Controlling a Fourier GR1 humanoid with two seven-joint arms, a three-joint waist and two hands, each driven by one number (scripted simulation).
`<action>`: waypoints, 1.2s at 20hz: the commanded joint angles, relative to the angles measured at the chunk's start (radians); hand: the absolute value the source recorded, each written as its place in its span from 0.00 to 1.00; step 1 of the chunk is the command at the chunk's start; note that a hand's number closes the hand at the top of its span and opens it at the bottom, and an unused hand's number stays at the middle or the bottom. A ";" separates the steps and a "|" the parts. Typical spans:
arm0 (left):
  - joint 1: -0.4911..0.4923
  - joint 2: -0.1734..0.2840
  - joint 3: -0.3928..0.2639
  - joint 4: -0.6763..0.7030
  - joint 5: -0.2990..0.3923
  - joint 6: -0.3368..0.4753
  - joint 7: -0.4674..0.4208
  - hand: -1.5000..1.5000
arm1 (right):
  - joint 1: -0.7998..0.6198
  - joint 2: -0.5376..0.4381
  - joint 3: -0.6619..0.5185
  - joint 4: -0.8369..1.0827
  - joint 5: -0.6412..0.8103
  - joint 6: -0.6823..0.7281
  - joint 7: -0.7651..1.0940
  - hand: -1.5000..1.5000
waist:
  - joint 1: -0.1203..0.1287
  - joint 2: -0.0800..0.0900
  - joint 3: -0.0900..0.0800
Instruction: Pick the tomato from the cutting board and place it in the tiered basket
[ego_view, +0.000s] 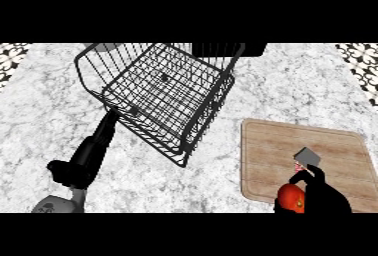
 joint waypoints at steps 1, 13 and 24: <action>-0.011 -0.012 0.013 0.041 0.011 -0.001 0.045 0.50 | 0.123 0.010 0.064 -0.155 0.210 -0.010 0.208 1.00 | -0.010 0.014 0.000; -0.016 -0.025 0.019 0.028 -0.019 0.006 0.046 0.50 | 0.009 0.262 0.025 -0.651 0.474 0.194 0.154 1.00 | 0.011 0.018 -0.001; -0.040 -0.020 0.011 0.024 -0.022 -0.035 0.082 0.50 | -0.538 0.600 -0.146 -0.344 0.426 0.397 0.225 1.00 | 0.049 0.025 -0.003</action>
